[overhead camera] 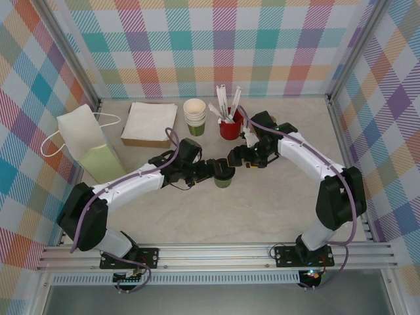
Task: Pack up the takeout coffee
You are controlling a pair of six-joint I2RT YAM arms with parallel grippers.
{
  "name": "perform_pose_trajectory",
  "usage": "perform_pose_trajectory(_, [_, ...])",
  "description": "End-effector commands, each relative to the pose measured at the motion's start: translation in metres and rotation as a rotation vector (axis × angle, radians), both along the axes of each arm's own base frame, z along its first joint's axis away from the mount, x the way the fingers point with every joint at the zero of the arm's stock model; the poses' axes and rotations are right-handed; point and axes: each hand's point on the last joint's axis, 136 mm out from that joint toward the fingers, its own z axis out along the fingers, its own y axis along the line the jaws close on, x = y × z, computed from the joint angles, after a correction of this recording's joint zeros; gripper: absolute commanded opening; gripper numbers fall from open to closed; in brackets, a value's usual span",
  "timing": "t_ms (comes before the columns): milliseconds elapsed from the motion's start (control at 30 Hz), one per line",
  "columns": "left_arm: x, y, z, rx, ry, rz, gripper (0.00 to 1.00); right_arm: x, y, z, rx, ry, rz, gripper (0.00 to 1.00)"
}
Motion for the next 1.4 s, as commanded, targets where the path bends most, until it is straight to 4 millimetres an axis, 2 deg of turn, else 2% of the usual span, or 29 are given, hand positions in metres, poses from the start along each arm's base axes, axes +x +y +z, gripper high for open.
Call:
perform_pose_trajectory(0, [0.007,-0.002,0.006,-0.002,-0.014,0.000,0.79,0.008,0.010,0.010,0.041,-0.008,0.000,0.81])
perform_pose_trajectory(567, [0.005,0.001,-0.005,0.028,0.005,-0.002,0.78,0.018,0.017,-0.001,0.009,0.006,0.000,0.80])
perform_pose_trajectory(1067, [0.001,0.008,-0.015,0.059,0.023,0.002,0.77,0.012,0.011,-0.022,-0.076,0.047,0.012,0.71])
perform_pose_trajectory(1367, [-0.006,0.016,-0.028,0.101,0.049,0.004,0.76,0.007,0.008,-0.034,-0.124,0.076,0.025,0.69])
